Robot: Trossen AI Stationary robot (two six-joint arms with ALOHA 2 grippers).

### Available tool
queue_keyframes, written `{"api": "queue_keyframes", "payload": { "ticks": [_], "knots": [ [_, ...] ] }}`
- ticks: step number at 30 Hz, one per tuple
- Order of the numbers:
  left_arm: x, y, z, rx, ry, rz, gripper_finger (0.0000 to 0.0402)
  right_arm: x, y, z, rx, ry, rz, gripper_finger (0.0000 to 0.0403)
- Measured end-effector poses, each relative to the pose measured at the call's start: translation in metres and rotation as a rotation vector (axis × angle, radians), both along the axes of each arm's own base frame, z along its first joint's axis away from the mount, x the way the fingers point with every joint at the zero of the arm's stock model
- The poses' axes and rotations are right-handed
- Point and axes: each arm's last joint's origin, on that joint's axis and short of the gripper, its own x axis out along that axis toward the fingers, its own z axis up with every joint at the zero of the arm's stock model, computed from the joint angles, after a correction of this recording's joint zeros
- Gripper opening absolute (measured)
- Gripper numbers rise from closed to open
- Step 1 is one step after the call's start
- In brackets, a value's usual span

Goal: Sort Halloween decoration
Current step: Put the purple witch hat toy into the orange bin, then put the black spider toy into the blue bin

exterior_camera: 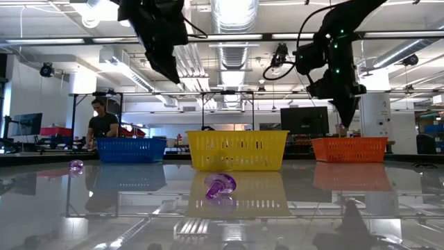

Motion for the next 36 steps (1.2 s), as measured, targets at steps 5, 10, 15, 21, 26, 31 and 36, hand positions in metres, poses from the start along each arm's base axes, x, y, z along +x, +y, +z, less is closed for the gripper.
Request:
{"api": "queue_keyframes", "payload": {
  "ticks": [5,10,15,21,26,31,36],
  "knots": [
    [-0.002,-0.001,-0.001,-0.013,0.021,0.001,0.0094,-0.001,0.000,-0.002,-0.022,0.025,-0.002,0.0009],
    [-0.002,-0.001,-0.001,-0.014,0.022,0.006,0.0094,0.000,-0.001,0.001,-0.013,0.002,-0.001,0.0024],
    [-0.002,-0.001,-0.001,-0.020,0.022,0.014,0.0094,0.001,-0.001,0.002,-0.013,-0.005,-0.001,0.0059],
    [0.001,0.001,-0.005,-0.016,0.027,0.006,0.0094,0.003,-0.003,0.009,-0.024,-0.017,-0.006,0.0065],
    [0.013,0.009,-0.013,0.029,0.012,0.015,0.0094,0.007,-0.006,0.020,-0.053,-0.063,-0.089,0.0065],
    [0.031,0.020,-0.021,0.070,-0.062,0.038,0.0094,0.011,-0.010,0.033,-0.084,-0.108,-0.130,0.0065],
    [0.040,0.026,-0.032,0.057,-0.065,0.044,0.0094,0.012,-0.011,0.038,-0.096,-0.123,-0.132,0.0065]
  ]
}}
